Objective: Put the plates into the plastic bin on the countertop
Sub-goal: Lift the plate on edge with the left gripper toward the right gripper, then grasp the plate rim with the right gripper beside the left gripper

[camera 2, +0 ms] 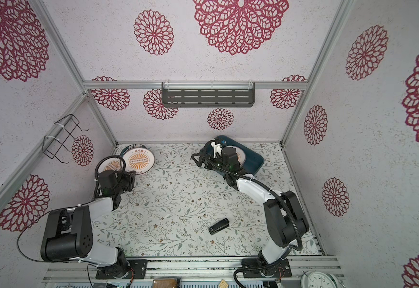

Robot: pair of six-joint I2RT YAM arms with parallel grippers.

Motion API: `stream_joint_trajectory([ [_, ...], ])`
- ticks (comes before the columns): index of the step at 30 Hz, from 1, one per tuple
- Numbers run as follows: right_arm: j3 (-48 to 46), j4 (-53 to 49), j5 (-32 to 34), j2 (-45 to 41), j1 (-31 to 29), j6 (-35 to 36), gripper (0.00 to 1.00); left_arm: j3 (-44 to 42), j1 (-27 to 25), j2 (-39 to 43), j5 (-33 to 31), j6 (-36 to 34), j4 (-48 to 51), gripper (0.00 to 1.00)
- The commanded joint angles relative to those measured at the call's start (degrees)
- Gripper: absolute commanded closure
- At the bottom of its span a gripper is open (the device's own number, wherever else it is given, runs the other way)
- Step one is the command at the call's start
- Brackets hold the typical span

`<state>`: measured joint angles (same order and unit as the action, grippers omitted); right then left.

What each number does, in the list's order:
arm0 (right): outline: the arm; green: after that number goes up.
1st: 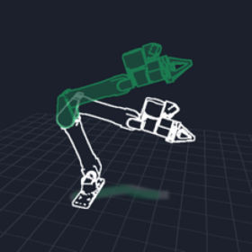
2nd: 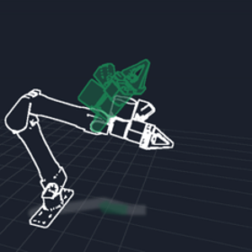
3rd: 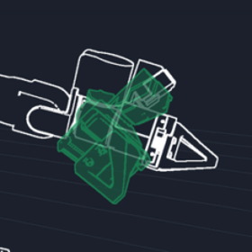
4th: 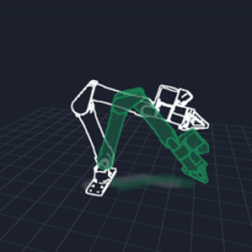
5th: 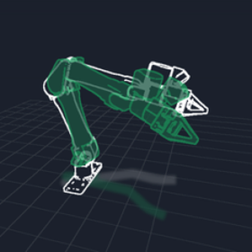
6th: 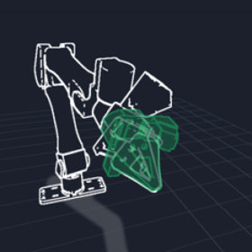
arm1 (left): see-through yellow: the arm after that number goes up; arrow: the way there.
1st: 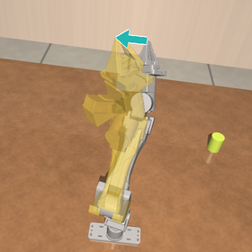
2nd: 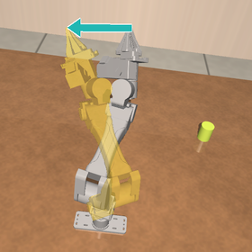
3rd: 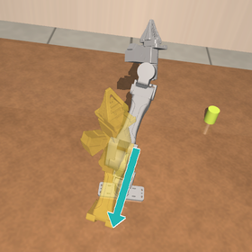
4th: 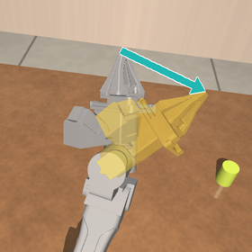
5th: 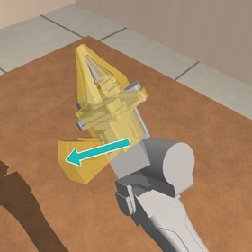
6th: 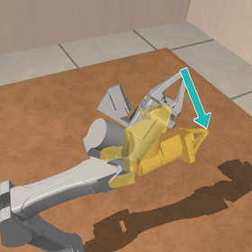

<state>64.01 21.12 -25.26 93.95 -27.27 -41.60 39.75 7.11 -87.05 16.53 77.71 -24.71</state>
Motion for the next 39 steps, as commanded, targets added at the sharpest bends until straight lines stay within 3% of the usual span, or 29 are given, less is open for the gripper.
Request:
stream_joint_trajectory([
  [1,-0.2,2.0,1.7,-3.8,1.3,-0.1,0.01,7.0,-5.3,-2.1,4.2,-6.1,8.8,0.96],
  [10,-4.6,1.3,4.3,-6.9,6.2,-0.9,0.01,26.6,-18.7,-15.5,15.0,-9.7,11.5,0.98],
  [14,-6.1,1.0,4.1,-7.7,9.0,-1.5,0.02,31.7,-22.4,-20.5,20.1,-9.2,10.7,0.99],
  [21,-5.8,-2.1,5.2,-7.4,10.4,-0.6,0.05,36.7,-25.6,-22.9,23.7,-11.6,13.5,0.98],
  [24,-5.2,-2.4,5.6,-6.5,10.7,-1.0,0.11,37.7,-26.1,-23.3,25.1,-12.5,14.2,0.97],
  [31,-4.5,-0.4,4.3,-3.9,10.8,-3.9,0.42,38.1,-26.6,-23.8,27.8,-13.3,14.3,0.96],
  [36,-4.4,1.1,3.5,-2.6,10.9,-6.2,0.56,38.7,-26.7,-24.0,28.7,-14.0,14.4,0.94],
  [39,-4.5,2.0,3.1,-1.8,10.9,-7.6,0.58,38.9,-26.8,-24.1,29.2,-14.6,14.4,0.94],
])
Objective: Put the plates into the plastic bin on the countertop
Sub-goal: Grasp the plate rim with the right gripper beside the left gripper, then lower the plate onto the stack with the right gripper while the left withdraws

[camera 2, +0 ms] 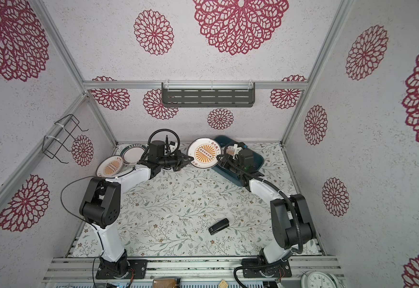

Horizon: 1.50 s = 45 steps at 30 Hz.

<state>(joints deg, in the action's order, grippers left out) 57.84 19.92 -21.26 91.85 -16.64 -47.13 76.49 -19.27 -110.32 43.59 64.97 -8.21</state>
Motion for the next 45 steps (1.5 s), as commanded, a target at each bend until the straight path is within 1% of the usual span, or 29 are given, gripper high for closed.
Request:
stream_joint_trajectory([
  [1,1.7,3.3,-0.8,0.5,0.3,-2.4,0.59,2.3,-0.5,-0.8,2.4,-2.1,-1.8,0.94],
  [5,1.6,3.7,-0.3,1.1,0.3,-3.8,0.74,2.4,-0.6,-0.6,3.0,-2.8,-1.4,0.93],
  [7,1.6,3.8,-0.1,1.3,0.3,-4.5,0.79,2.4,-0.6,-0.5,3.2,-3.0,-1.2,0.92],
  [11,1.3,4.3,0.3,1.6,0.3,-6.5,0.96,2.0,-0.7,0.0,3.5,-3.7,-1.4,0.85],
  [13,1.2,4.4,0.4,1.6,0.2,-7.6,1.0,1.7,-0.7,0.4,3.2,-4.0,-1.7,0.79],
  [14,1.0,4.5,0.5,1.6,0.3,-8.3,1.0,1.7,-0.7,0.6,3.1,-4.2,-1.7,0.74],
  [17,0.8,4.6,0.7,1.3,0.3,-9.3,1.0,1.1,-0.6,1.4,2.5,-4.8,-2.0,0.42],
  [19,0.6,4.4,1.1,1.1,0.2,-9.5,1.0,0.4,-0.5,2.3,1.5,-5.5,-2.1,0.28],
  [20,0.6,3.9,1.4,0.8,0.3,-9.5,1.0,0.1,-0.4,2.7,0.7,-6.1,-1.8,0.23],
  [22,0.6,2.9,2.2,0.4,0.3,-9.2,1.0,-0.1,-0.3,4.1,-1.0,-8.4,0.4,0.06],
  [23,0.7,2.6,2.6,0.1,0.3,-9.2,1.0,-0.1,-0.2,4.6,-1.8,-9.8,1.7,0.04],
  [25,0.6,1.7,3.4,-0.4,0.4,-9.0,1.0,-0.2,0.5,6.0,-4.4,-12.4,4.9,0.03],
  [26,0.7,1.4,3.7,-0.6,0.5,-8.9,1.0,-0.3,0.7,6.7,-5.6,-13.7,6.2,0.0],
  [27,0.6,1.0,4.2,-0.8,0.6,-9.0,1.0,-0.8,0.7,7.7,-7.2,-15.4,7.3,0.03],
  [30,0.5,-0.2,5.7,-1.6,1.1,-9.2,1.0,-3.1,0.6,11.3,-14.0,-20.3,8.8,0.03],
  [34,-0.1,-1.0,9.0,-2.4,2.3,-10.2,1.0,-9.0,-0.7,16.3,-22.3,-26.7,5.0,0.03],
  [39,-0.5,-0.2,11.8,-1.6,4.9,-12.4,1.0,-15.2,-3.8,19.6,-27.0,-30.7,-4.4,0.03],
  [42,0.2,0.2,12.3,0.1,6.8,-13.7,1.0,-15.6,-6.2,19.4,-29.8,-33.8,-6.5,0.03],
  [45,1.2,0.5,13.4,1.9,8.3,-14.1,1.0,-14.5,-7.9,18.2,-30.5,-35.7,-6.6,0.03],
])
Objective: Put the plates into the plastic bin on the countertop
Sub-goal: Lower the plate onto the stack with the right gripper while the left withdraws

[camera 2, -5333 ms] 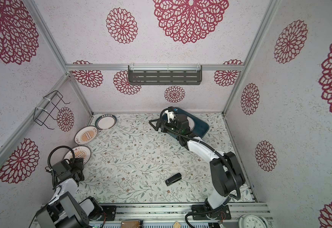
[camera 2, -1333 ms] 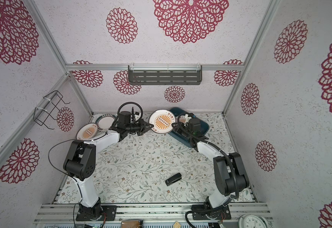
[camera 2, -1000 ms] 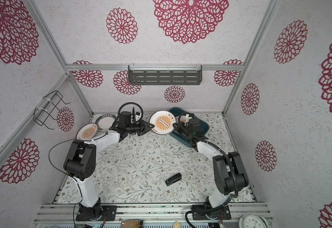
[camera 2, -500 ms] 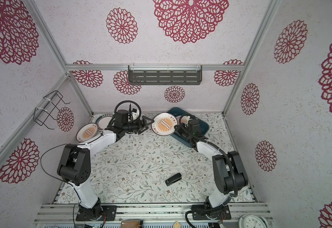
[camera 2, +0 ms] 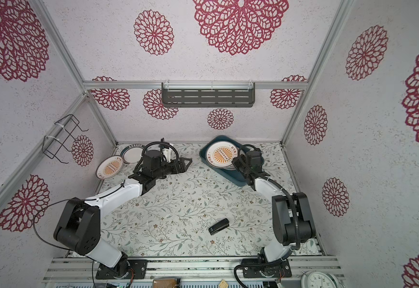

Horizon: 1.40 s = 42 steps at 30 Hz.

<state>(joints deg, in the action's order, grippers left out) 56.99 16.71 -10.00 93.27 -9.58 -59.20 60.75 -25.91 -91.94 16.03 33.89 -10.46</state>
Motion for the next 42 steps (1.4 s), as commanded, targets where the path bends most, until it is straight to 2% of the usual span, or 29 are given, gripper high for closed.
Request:
stream_joint_trajectory([
  [1,2.5,3.8,2.5,1.3,1.8,-2.3,1.0,1.5,-1.8,-0.5,-3.7,-5.4,-4.4,0.03],
  [10,7.6,4.3,3.9,9.3,4.9,-4.5,1.0,5.1,-5.2,-3.3,-8.2,-8.0,-3.1,0.03],
  [19,13.9,3.8,3.7,17.6,5.3,-4.9,1.0,8.3,-5.7,-5.7,-10.9,-9.0,-0.4,0.03],
  [30,16.2,1.0,3.9,20.4,5.2,-3.7,0.99,8.5,-5.6,-5.9,-13.0,-9.4,-0.6,0.03],
  [33,16.7,-0.7,3.7,20.5,5.2,-3.0,0.85,8.5,-5.6,-6.0,-13.2,-9.3,-0.6,0.03],
  [35,17.4,-1.9,2.8,20.7,5.2,-2.4,0.7,8.3,-5.6,-5.9,-13.6,-9.2,-0.9,0.03],
  [39,18.3,-4.9,3.1,20.1,4.7,-1.1,0.63,7.1,-5.6,-5.2,-14.3,-8.3,-1.5,0.03],
  [42,18.6,-6.0,3.0,19.6,4.4,-0.1,0.52,6.7,-5.6,-4.4,-15.2,-8.4,-0.8,0.03],
])
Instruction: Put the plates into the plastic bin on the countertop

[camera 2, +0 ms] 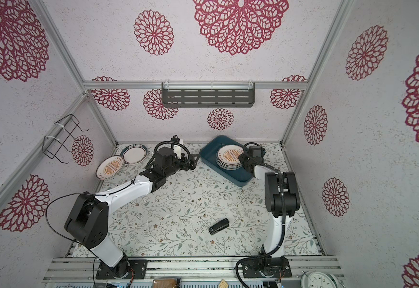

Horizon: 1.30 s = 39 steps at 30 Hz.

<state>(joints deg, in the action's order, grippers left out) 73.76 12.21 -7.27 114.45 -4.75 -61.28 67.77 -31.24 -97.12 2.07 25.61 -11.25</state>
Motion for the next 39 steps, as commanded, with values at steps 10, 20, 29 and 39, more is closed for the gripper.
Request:
stream_joint_trajectory([
  [10,3.9,-11.2,3.7,-4.6,-2.2,6.8,0.27,-4.8,-0.2,5.9,-6.2,-0.1,0.5,0.03],
  [20,0.2,-15.2,6.7,-13.3,-3.5,10.6,0.11,-9.6,0.1,11.7,-9.2,0.7,0.3,0.03],
  [29,-8.5,-13.2,7.7,-26.7,-5.2,13.8,0.01,-11.2,0.1,14.3,-4.2,5.1,-0.4,0.03],
  [39,-17.1,-15.1,11.5,-42.1,-11.0,16.7,0.01,-12.3,-0.9,15.3,2.4,18.8,-1.3,0.03],
])
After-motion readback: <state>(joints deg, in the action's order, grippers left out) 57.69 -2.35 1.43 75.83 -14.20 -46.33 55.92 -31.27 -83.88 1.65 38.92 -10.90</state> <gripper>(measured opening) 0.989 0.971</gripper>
